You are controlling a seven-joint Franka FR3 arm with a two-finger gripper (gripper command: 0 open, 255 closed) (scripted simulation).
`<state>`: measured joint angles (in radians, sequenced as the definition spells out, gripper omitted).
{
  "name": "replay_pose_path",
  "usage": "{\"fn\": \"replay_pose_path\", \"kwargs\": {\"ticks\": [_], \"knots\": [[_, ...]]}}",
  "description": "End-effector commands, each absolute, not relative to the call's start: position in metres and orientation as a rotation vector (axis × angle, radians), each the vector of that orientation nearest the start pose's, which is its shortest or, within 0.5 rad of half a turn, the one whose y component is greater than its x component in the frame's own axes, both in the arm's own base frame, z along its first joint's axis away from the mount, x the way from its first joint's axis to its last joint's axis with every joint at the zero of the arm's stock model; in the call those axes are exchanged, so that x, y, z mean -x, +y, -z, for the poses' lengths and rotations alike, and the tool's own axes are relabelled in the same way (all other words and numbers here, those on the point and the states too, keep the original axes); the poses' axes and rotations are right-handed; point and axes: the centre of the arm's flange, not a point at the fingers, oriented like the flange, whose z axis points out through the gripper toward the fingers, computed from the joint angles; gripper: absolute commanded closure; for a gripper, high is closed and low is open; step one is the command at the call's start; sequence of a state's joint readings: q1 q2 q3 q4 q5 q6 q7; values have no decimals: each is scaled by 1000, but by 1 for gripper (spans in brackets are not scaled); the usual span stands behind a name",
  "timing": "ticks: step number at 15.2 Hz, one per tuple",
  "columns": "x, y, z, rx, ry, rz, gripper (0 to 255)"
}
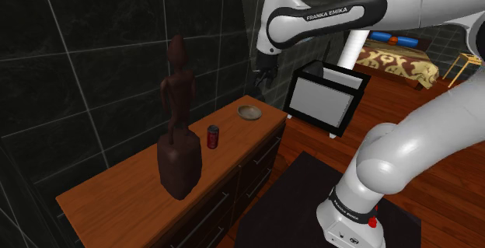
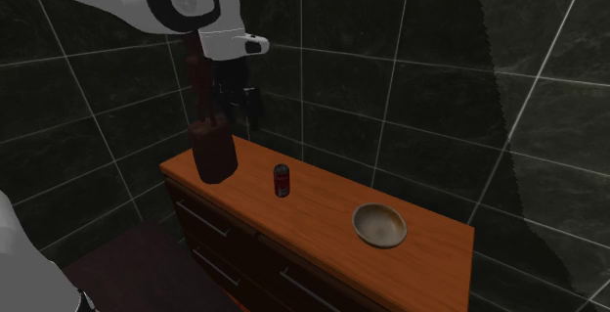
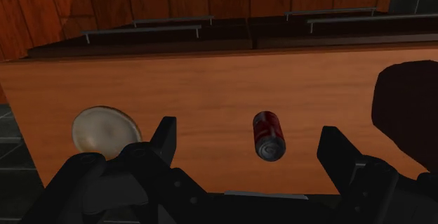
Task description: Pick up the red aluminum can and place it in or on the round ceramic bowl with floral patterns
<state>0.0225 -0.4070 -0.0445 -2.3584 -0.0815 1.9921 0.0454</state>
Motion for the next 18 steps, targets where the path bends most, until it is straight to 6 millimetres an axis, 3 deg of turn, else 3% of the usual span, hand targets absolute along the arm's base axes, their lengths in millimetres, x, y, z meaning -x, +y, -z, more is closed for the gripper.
{"fn": "replay_pose_path", "kwargs": {"ticks": [1, 18], "knots": [[-442, -11, -464, 3193, 52, 62, 0], [-576, 28, -287, 3154, 49, 15, 0]]}}
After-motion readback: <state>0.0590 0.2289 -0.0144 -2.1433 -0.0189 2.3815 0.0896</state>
